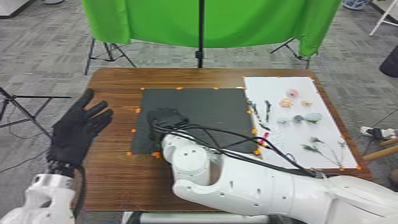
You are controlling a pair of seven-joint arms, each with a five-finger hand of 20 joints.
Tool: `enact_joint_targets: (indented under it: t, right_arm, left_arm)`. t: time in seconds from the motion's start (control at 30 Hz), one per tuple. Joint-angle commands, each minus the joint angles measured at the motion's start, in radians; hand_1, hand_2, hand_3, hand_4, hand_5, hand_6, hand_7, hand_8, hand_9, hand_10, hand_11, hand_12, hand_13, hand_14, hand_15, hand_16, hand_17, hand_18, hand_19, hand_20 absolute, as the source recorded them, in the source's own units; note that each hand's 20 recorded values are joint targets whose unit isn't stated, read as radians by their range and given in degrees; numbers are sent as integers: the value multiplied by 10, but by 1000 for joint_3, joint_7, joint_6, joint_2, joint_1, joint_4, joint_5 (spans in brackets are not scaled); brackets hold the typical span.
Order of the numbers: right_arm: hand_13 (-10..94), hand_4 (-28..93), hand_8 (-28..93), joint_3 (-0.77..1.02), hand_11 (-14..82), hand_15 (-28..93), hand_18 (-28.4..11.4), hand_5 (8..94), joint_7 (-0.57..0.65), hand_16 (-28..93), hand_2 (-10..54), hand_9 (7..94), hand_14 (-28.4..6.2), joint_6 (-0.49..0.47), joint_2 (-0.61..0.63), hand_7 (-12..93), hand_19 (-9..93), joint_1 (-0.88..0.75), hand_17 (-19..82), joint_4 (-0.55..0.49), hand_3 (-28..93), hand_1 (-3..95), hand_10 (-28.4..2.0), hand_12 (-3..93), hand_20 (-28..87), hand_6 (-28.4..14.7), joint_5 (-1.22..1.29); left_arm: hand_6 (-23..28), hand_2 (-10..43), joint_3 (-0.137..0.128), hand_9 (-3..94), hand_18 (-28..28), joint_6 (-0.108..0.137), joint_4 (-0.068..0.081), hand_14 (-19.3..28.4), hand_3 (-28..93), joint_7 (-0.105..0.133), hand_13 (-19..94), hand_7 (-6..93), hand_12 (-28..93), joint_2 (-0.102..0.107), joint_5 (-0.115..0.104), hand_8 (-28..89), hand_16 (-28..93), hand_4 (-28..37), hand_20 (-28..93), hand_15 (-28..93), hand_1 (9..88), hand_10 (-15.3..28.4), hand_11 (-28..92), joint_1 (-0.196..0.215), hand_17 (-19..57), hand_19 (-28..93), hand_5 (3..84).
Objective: Arrange flowers
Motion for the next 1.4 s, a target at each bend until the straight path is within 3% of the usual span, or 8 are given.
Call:
enact_joint_targets:
  t: [0.03, 0.1, 0.37, 0.57, 0.7, 0.73, 1.03, 1.4]
  right_arm:
    - [856, -248, 57, 42, 534, 773, -224, 912, 81, 221, -54, 885, -92, -10, -10, 268, 932, -46, 567, 34, 738, 441, -127, 250, 546, -16, 41]
    - [860, -244, -68, 44, 531, 771, -226, 920, 104, 221, -21, 891, -94, 2, -11, 275, 932, -49, 570, 32, 736, 424, -126, 247, 547, -14, 69]
    - [881, -234, -102, 33, 484, 749, -232, 935, 134, 223, 53, 933, -97, 78, -13, 183, 932, -32, 575, 28, 663, 404, -116, 249, 545, 3, 132]
    - [885, -232, -108, 39, 478, 742, -233, 926, 84, 227, 69, 937, -97, 43, -8, 162, 932, -49, 576, 17, 645, 389, -112, 247, 543, 6, 75]
    - [879, -192, -103, -29, 467, 742, -240, 921, 49, 229, 1, 937, -102, 36, 11, 164, 932, -5, 575, 8, 677, 319, -121, 249, 544, -8, -118]
    - [887, -179, -109, -85, 488, 742, -244, 930, 39, 225, -5, 937, -101, 82, 32, 186, 932, 48, 580, 5, 672, 308, -124, 234, 551, -8, -158]
    - [916, -181, -143, 46, 570, 748, -252, 937, 22, 242, 42, 937, -93, 45, 162, 303, 932, 53, 609, -186, 630, 273, -119, 177, 596, -6, -112]
    - [860, -210, -129, 427, 509, 763, -253, 935, 146, 232, 46, 920, -111, 145, 478, 203, 932, -264, 562, -466, 648, 261, -127, 219, 572, -21, -26]
  left_arm:
    - [42, 50, -6, 272, 284, -84, 24, 284, 795, -105, 139, 122, 130, -67, 47, -89, -87, -233, -99, 414, 240, 195, 131, -65, -135, 576, 291]
    - [41, 60, -1, 253, 284, -103, 31, 284, 791, -126, 110, 126, 137, -83, 55, -85, -86, -233, -99, 416, 238, 198, 126, -77, -149, 583, 279]
    - [33, 68, 29, 217, 284, -100, 52, 284, 774, -87, 34, 115, 196, -50, 34, -60, -111, -212, -152, 428, 234, 212, 38, -100, -173, 614, 262]
    - [33, 69, 21, 220, 284, -55, 25, 284, 769, -44, 25, 104, 219, -18, 11, -52, -129, -210, -193, 437, 235, 216, 16, -43, -178, 633, 261]
    - [31, 74, 24, 200, 284, 22, -8, 284, 768, 74, 7, 106, 215, 47, -42, -49, -135, -203, -207, 441, 232, 214, 13, 41, -185, 635, 251]
    - [31, 74, 37, 195, 284, 47, -10, 284, 769, 133, 3, 106, 216, 78, -69, -49, -137, -200, -208, 456, 232, 212, 19, 61, -187, 636, 249]
    - [60, 43, -15, 277, 284, 80, -40, 284, 763, 168, 160, 85, 88, 49, -88, -72, -197, -195, -207, 512, 261, 219, 195, 178, -119, 627, 297]
    - [63, 40, 5, 319, 284, 77, -38, 284, 796, 203, 213, 101, 78, 26, -104, -97, -133, -233, -172, 473, 256, 207, 205, 203, -108, 609, 317]
